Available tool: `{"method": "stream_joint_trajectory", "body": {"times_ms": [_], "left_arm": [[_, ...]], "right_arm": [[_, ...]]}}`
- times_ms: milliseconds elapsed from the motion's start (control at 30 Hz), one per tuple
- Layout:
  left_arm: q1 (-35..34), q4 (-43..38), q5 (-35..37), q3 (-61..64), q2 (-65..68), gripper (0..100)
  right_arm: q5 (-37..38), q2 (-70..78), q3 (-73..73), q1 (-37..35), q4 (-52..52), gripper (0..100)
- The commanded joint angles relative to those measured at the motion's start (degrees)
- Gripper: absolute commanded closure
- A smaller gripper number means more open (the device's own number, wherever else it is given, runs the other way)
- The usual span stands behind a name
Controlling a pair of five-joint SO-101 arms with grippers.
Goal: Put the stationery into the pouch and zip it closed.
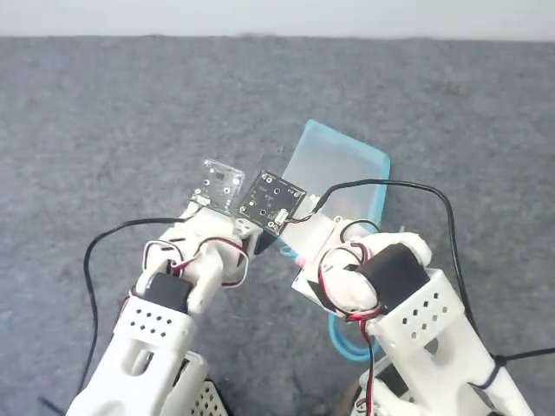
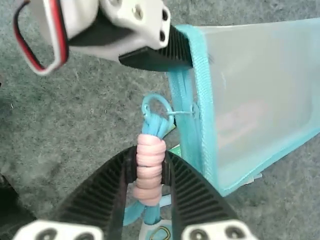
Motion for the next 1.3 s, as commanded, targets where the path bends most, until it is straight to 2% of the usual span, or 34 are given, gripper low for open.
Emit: {"method": "stream_joint_trajectory", "body": {"times_ms": [0, 167, 333, 500, 667, 1067, 1267], "left_arm": [[2.4, -3.2, 0.5, 0.6, -0.4, 86], [1.7, -5.1, 0.4, 1.9, -0.4, 92], [-6.5, -5.2, 0.8, 1.5, -0.4, 99], [-13.4, -5.2, 0.8, 1.5, -0.4, 99], [-13.9, -4.8, 0.9, 1.9, -0.4, 99], [-14.2, -1.5, 7.9, 1.0, -0.4, 99], [-18.9, -1.6, 9.1, 0.9, -0.4, 99]], "right_arm": [[0.4, -1.1, -3.8, -0.7, 0.6, 99.3], [0.4, -0.5, -3.8, -0.3, 0.3, 99.3], [-0.1, -0.4, -4.0, 4.5, -0.1, 99.3], [-0.1, -0.3, -4.0, 11.3, -1.6, 99.3], [-2.2, 3.2, -4.0, 14.3, -4.3, 99.3], [-4.3, 12.4, -4.2, 18.4, -10.3, 99.3], [-4.7, 14.2, -4.2, 18.2, -10.1, 99.3]]}}
